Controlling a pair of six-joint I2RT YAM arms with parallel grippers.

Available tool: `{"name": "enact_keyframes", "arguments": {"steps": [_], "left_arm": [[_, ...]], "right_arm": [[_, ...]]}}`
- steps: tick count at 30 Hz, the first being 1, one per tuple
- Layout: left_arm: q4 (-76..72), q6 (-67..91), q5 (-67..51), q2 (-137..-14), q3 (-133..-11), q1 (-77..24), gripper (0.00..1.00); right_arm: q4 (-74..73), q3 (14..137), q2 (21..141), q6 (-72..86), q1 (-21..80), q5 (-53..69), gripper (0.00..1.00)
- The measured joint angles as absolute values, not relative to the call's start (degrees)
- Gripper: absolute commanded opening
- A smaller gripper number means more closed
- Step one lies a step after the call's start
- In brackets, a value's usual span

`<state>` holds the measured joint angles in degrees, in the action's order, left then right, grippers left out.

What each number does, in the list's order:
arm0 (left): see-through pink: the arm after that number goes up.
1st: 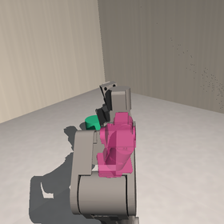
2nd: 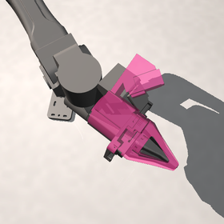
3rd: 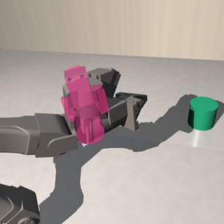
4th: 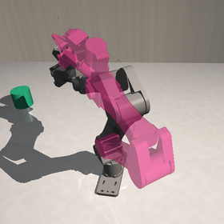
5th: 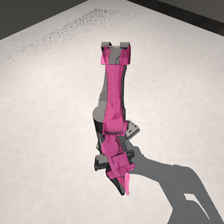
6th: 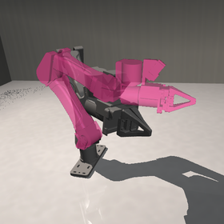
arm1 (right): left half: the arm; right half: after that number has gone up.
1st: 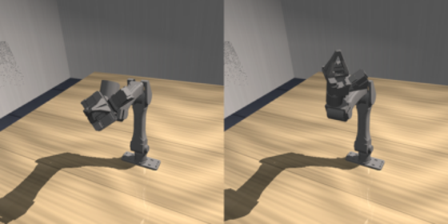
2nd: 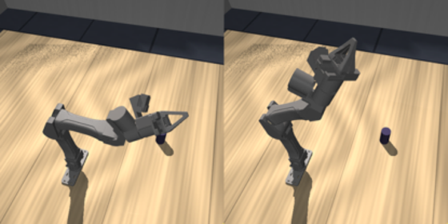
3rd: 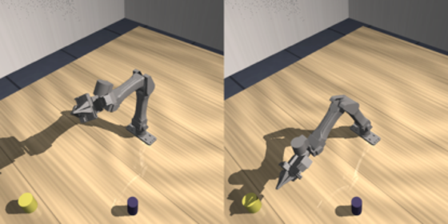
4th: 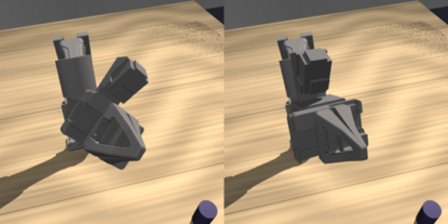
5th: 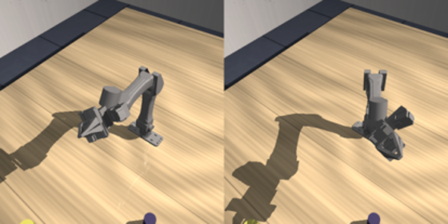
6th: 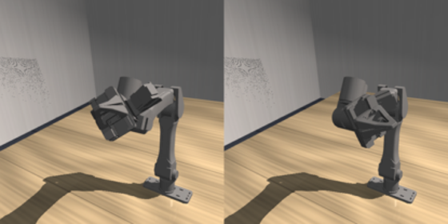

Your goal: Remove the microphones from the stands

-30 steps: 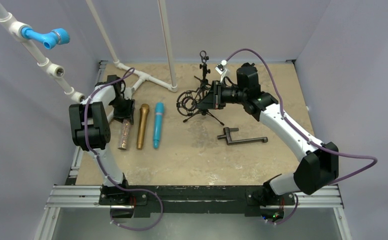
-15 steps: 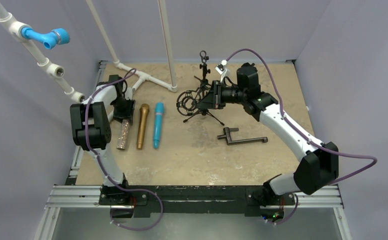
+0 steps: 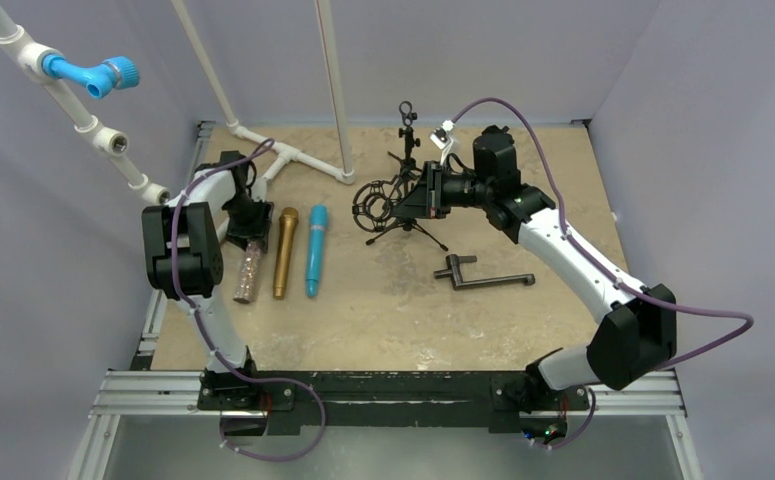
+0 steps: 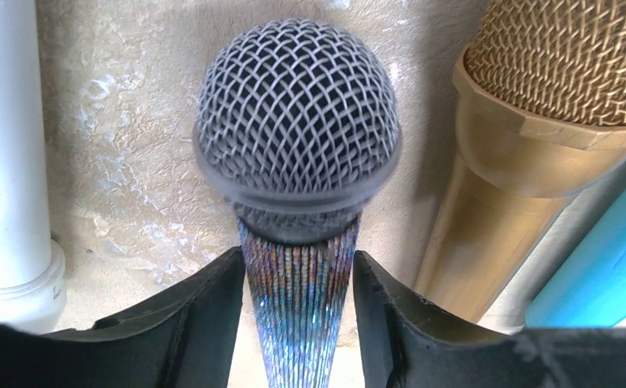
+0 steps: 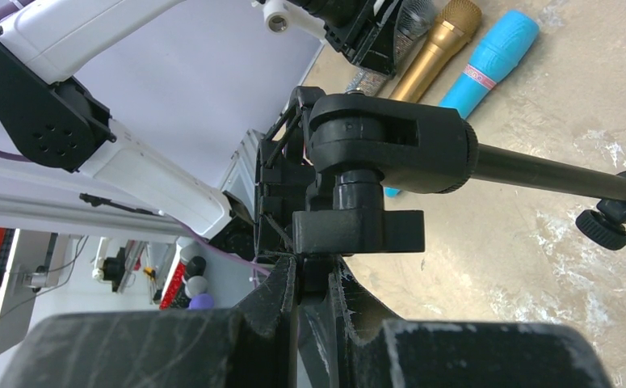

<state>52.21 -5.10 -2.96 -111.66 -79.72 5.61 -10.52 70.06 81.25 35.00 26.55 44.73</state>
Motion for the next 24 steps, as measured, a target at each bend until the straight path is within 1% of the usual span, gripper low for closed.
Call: {"name": "enact_keyframes", "arguments": {"steps": [8, 14, 15, 16, 17, 19, 23, 24], "left_arm": [[52.69, -5.10, -3.42, -111.66, -80.82, 5.61, 0.53], [53.25, -5.32, -4.10, -110.80, -81.76, 5.61, 0.57], [53.47, -5.54, -4.27, -110.02, -81.76, 5.61, 0.59], [53.67, -5.69, -4.43, -108.92, -81.76, 5.61, 0.63], [53.82, -5.87, -4.64, -107.53, -81.76, 5.61, 0.67], [54.11, -6.76, -5.48, -103.63, -81.76, 5.61, 0.71], [55.11, -8.34, -7.88, -94.39, -81.78, 5.26, 0.73], [55.33, -8.69, -8.60, -92.01, -81.80, 5.02, 0.73]], "right_arm": [[-10.48, 70.02, 81.19, 35.00, 26.35, 44.73, 0.00], [-10.50, 70.00, 81.19, 34.98, 26.20, 44.73, 0.00], [-10.50, 70.00, 81.19, 34.96, 26.20, 44.75, 0.00], [-10.52, 70.00, 81.19, 34.87, 26.20, 44.75, 0.01], [-10.57, 70.00, 81.19, 34.72, 26.20, 44.75, 0.04], [-10.70, 70.00, 81.19, 34.26, 26.17, 44.80, 0.11], [-10.87, 70.02, 80.97, 32.60, 26.17, 45.12, 0.29], [-10.90, 70.04, 80.84, 32.29, 26.17, 45.08, 0.36]]}}
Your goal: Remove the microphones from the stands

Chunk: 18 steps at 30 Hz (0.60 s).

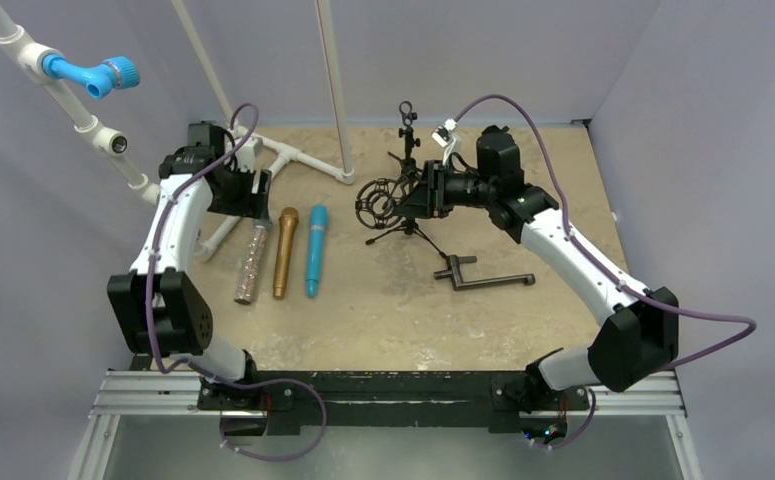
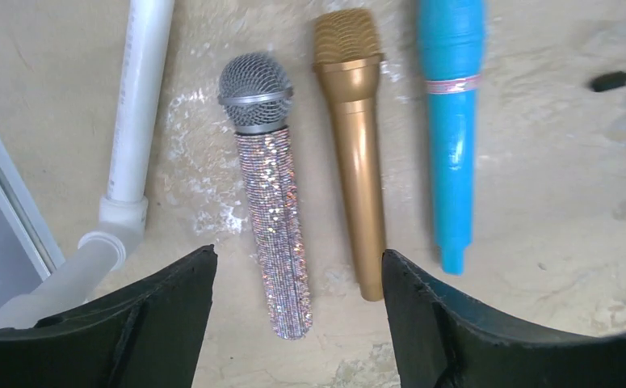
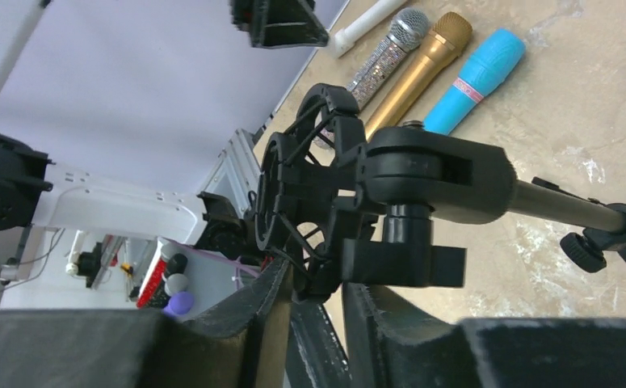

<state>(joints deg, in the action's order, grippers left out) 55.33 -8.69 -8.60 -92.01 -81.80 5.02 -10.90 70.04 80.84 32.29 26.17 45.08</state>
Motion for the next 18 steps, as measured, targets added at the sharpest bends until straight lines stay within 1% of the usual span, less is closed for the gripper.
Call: {"name": "enact_keyframes", "arguments": {"steps": [2, 7, 9, 13, 18], "left_arm": [[55.61, -9.19, -10.24, -88.14, -81.87, 4.23, 0.73], [56.34, -9.63, -15.40, -81.89, -81.89, 1.43, 0.73], [56.53, -9.61, -16.82, -80.97, -81.87, 0.16, 0.74], [56.64, -9.63, -19.27, -80.31, -81.60, -1.96, 0.75], [56.40, -9.69, -21.45, -78.24, -81.38, -2.28, 0.77]], "right_arm": [[-11.00, 70.22, 80.55, 31.18, 26.06, 45.10, 0.51], [-11.51, 71.99, 80.49, 29.45, 25.91, 45.28, 0.65], [-12.03, 72.73, 80.49, 28.84, 25.85, 45.32, 0.69], [-14.09, 73.30, 79.92, 25.93, 25.85, 45.15, 0.73], [-19.27, 73.30, 75.46, 18.98, 25.85, 42.87, 0.79]]}}
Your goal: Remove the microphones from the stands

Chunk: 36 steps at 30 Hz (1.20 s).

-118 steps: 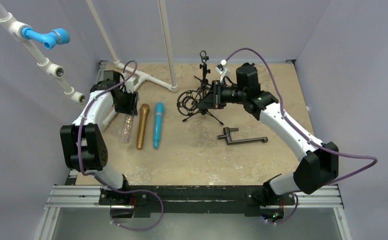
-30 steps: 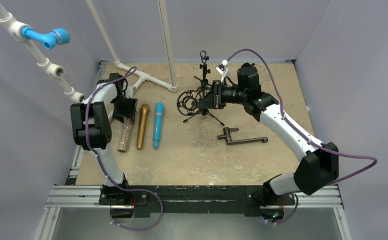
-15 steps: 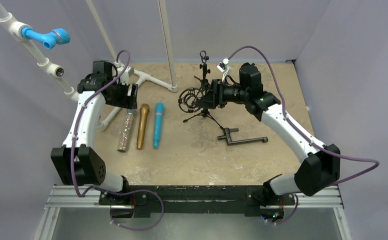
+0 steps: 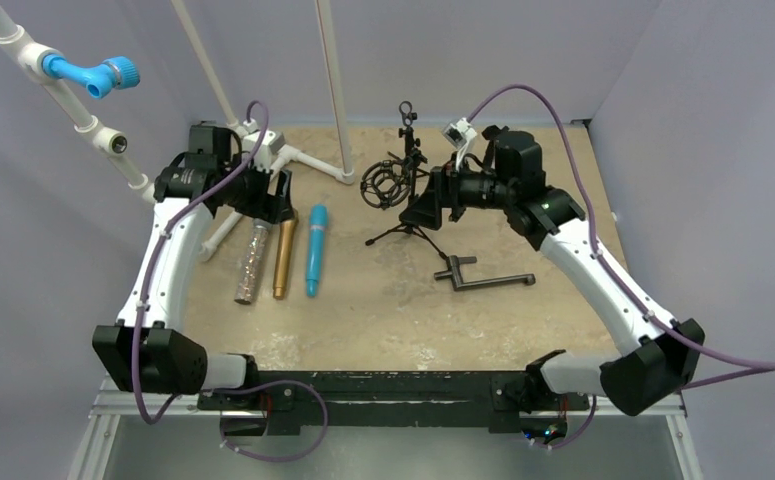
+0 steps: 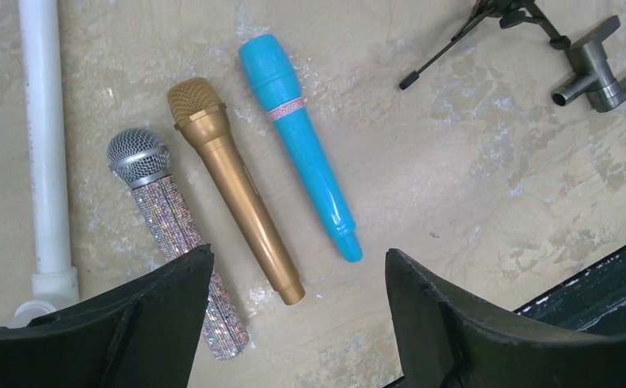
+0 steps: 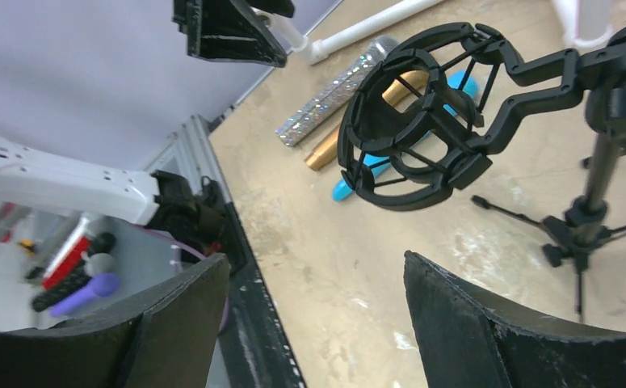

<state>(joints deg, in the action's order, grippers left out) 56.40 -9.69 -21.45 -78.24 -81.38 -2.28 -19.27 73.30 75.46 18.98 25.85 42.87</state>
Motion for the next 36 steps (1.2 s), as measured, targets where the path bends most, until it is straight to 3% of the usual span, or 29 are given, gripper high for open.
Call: {"name": "enact_keyframes", "arguments": {"steps": [6, 18, 28, 36], "left_arm": [[54.54, -10.61, -22.39, -72.25, -81.36, -2.28, 1.00], [47.97, -10.61, -24.45, -60.38, -75.88, -2.28, 1.00], [44.01, -10.76, -28.45, -55.70, -65.95, -2.28, 1.00], [42.83, -11.64, -30.89, -55.13, -64.97, -2.28, 1.00]], "right_arm": [[-23.99, 72.40, 69.36, 8.80, 25.85, 36.82, 0.82], [-17.45, 57.21, 68.82, -4.01, 22.02, 24.73, 0.76], [12.34, 52.88, 81.65, -3.18, 19.70, 30.98, 0.68], [28.47, 55.22, 93.17, 3.81, 19.70, 38.04, 0.51]]}}
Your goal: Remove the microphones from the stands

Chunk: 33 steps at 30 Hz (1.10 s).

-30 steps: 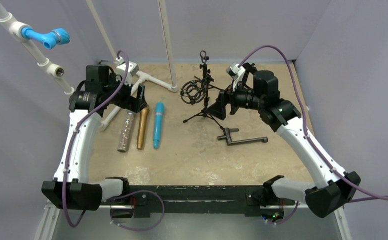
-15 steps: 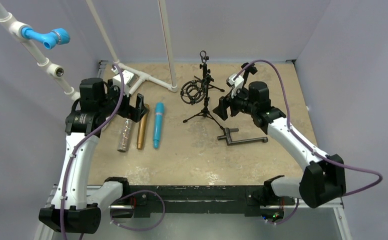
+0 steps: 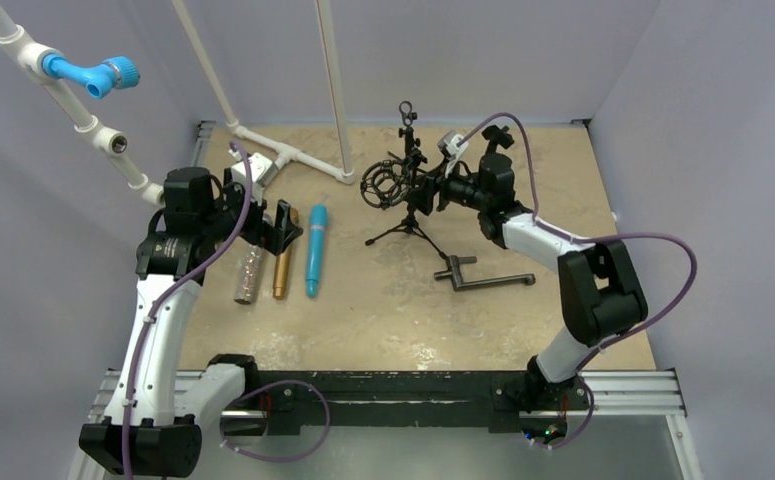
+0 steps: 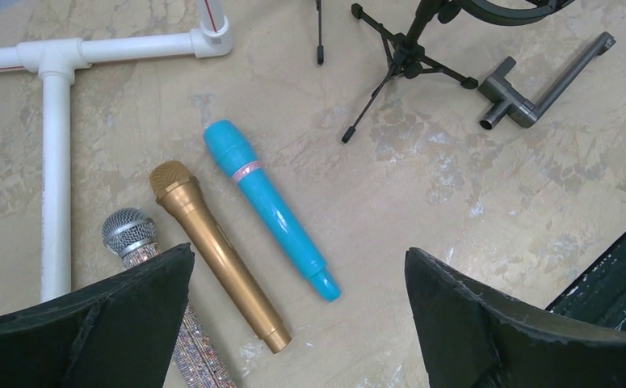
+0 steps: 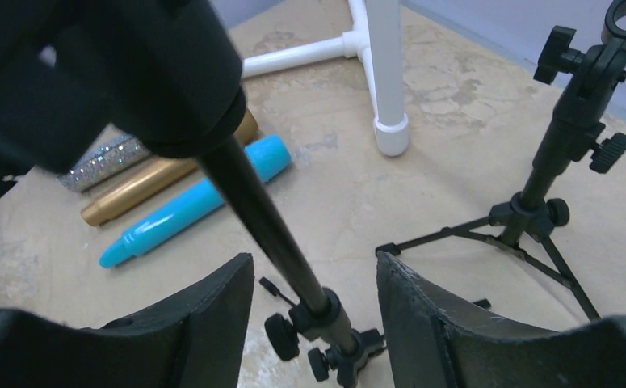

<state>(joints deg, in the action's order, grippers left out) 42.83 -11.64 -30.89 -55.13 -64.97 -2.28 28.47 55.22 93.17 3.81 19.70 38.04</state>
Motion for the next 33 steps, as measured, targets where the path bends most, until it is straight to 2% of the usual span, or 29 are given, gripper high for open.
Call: {"name": "enact_keyframes", "arguments": {"steps": [9, 17, 25, 33], "left_arm": [[42.41, -11.53, -33.12, -57.78, -64.97, -2.28, 1.00], [37.85, -8.19, -37.32, -58.59, -64.58, -2.28, 1.00], [32.80, -4.03, -42.65, -61.58, -64.49, -6.13, 1.00], [22.57, 1.37, -46.17, -66.46, -63.86, -16.38, 0.93]], "right_arm": [[39.35, 57.04, 97.93, 10.66, 19.70, 42.78, 0.00], [38.87, 57.63, 95.46, 16.08, 19.49, 43.16, 0.00], [21.02, 65.17, 89.12, 17.47, 19.59, 43.00, 0.00], [8.12, 74.39, 82.98, 21.21, 20.49, 43.22, 0.00]]}}
